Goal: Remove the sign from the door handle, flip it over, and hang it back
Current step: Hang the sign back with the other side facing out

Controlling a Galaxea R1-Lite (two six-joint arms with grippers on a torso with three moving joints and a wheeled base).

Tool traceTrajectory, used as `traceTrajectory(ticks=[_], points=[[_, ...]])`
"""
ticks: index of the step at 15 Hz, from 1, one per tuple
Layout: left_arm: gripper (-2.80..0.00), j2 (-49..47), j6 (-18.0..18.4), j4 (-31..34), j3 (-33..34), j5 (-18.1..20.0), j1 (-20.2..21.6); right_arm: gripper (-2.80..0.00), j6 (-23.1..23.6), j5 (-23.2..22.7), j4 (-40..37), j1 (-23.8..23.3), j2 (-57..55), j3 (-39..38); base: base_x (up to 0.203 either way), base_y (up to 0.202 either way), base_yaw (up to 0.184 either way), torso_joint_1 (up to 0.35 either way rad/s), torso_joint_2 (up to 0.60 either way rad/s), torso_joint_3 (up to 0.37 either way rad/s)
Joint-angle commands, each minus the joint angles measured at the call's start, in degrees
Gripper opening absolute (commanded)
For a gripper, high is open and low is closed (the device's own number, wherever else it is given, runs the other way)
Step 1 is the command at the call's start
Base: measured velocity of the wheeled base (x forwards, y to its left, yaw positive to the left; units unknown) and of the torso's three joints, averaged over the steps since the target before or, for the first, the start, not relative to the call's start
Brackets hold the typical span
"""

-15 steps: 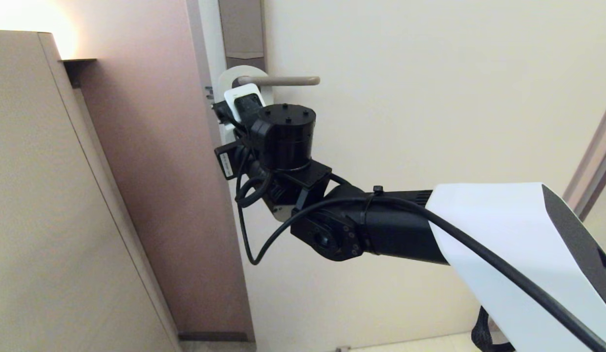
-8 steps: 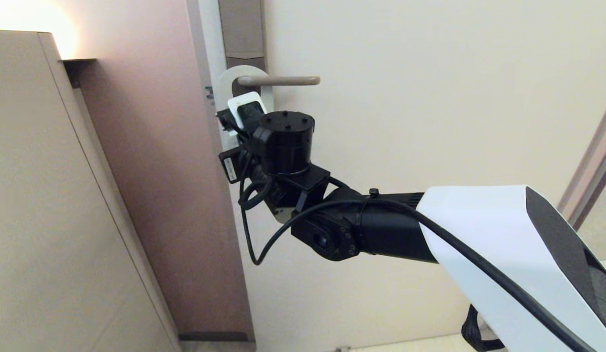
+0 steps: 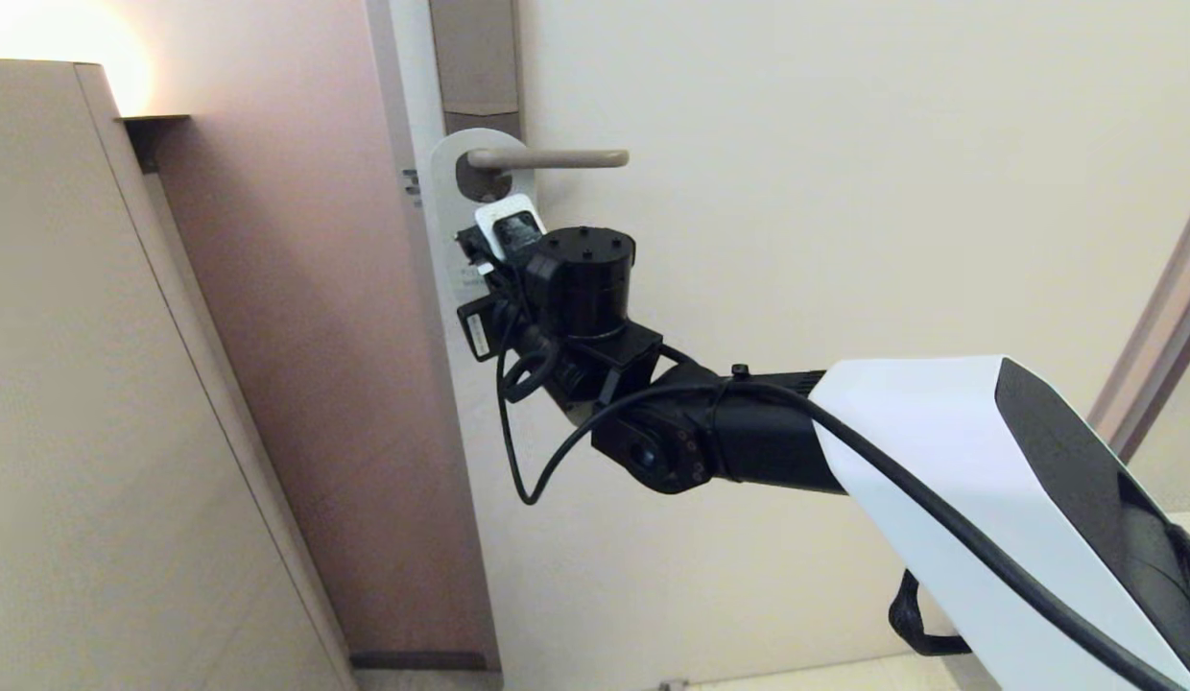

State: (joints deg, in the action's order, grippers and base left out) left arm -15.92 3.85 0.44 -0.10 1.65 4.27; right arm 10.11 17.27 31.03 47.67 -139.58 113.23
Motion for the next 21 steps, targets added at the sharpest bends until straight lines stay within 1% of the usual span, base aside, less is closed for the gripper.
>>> traceTrajectory(ticks=[1, 6, 9, 10, 14, 18, 20, 21], points=[[-2.80, -0.08, 0.01, 0.00, 0.01, 0.02, -0.05, -2.80, 0.09, 0.04, 0.26, -0.86, -0.03, -0.02, 0.000, 0.000, 0.000, 0.000, 0.00, 0.000], [-2.80, -0.08, 0.01, 0.00, 0.01, 0.02, 0.04, -2.80, 0.02, 0.36, 0.21, -1.84, 3.85, -0.94, 0.000, 0.000, 0.000, 0.000, 0.00, 0.000], [-2.80, -0.08, 0.01, 0.00, 0.01, 0.02, 0.04, -2.80, 0.15, 0.44, -0.04, -2.21, 8.70, -5.47, 0.000, 0.000, 0.000, 0.000, 0.00, 0.000], [-2.80, -0.08, 0.01, 0.00, 0.01, 0.02, -0.05, -2.80, 0.20, 0.46, -0.07, -2.24, 10.39, -7.90, 0.000, 0.000, 0.000, 0.000, 0.00, 0.000], [-2.80, -0.08, 0.01, 0.00, 0.01, 0.02, -0.05, -2.80, 0.43, 1.04, -0.09, -2.30, 19.09, -22.31, 0.000, 0.000, 0.000, 0.000, 0.00, 0.000], [-2.80, -0.08, 0.01, 0.00, 0.01, 0.02, -0.02, -2.80, 0.28, 6.82, 0.13, -3.04, 28.18, -36.88, 0.000, 0.000, 0.000, 0.000, 0.00, 0.000], [-2.80, -0.08, 0.01, 0.00, 0.01, 0.02, 0.04, -2.80, 0.13, 11.30, 0.23, -4.28, 32.83, -42.77, 0.000, 0.000, 0.000, 0.000, 0.00, 0.000], [-2.80, -0.08, 0.01, 0.00, 0.01, 0.02, -0.01, -2.80, 0.11, 12.65, 0.25, -5.25, 35.38, -45.32, 0.000, 0.000, 0.000, 0.000, 0.00, 0.000]])
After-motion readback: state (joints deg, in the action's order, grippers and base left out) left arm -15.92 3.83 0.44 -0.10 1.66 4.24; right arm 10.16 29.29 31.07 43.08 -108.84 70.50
